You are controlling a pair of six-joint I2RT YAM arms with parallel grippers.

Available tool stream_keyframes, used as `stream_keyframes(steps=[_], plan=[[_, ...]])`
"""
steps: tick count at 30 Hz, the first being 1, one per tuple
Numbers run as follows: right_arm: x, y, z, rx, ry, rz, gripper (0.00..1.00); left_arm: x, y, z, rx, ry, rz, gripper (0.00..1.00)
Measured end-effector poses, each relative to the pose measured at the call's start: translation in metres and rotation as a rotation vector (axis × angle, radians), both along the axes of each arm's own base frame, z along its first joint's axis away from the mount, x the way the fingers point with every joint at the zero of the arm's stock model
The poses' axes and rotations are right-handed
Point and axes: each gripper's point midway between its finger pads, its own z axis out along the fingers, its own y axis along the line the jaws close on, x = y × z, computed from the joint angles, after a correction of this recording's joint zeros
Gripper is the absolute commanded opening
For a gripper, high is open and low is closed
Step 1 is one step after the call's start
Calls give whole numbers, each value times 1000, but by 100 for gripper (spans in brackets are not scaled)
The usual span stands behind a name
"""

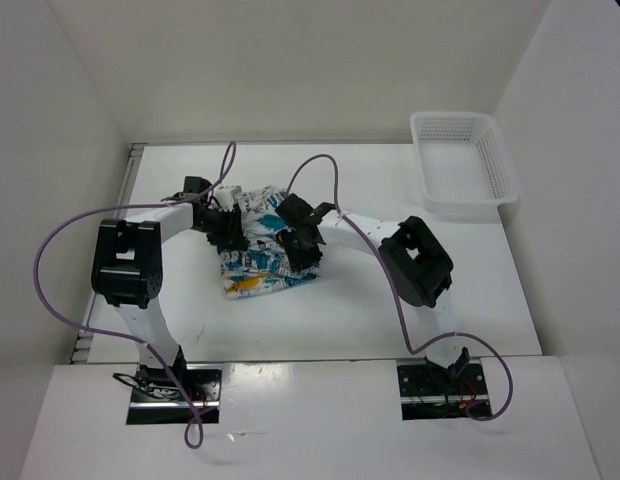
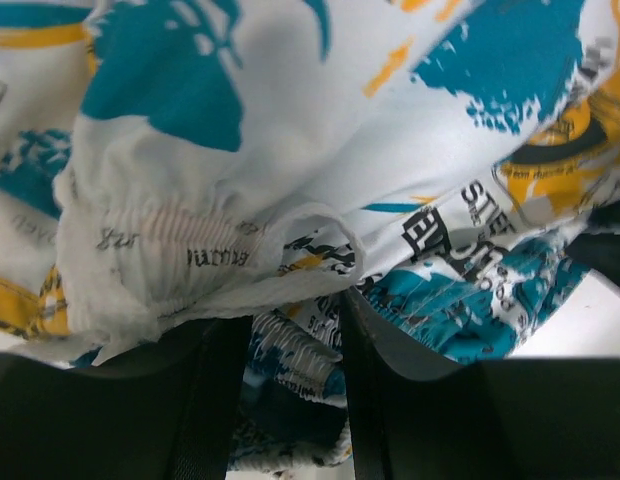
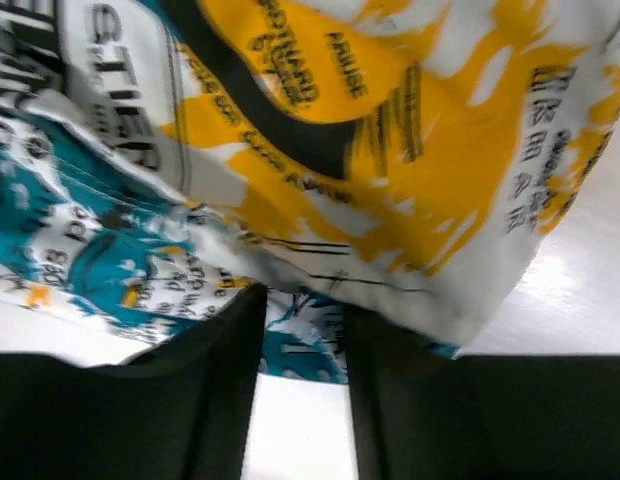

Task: Fold and stack the shorts
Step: Fold the shorts

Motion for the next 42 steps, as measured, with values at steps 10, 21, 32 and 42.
stream_keyframes(steps=[10, 21, 32, 42], plan=[[88, -31, 130, 129, -292, -193, 100, 42, -39, 24, 18, -71, -92, 57], [90, -196, 325, 295, -823, -639, 100, 55, -41, 101, 32, -190, -88, 96], [38, -288, 267, 212, -757, -860, 100, 37, 27, 244, 27, -544, 73, 98], [-7, -347, 282, 232, -754, -1034, 100, 15, 93, 254, 118, -620, 260, 98]])
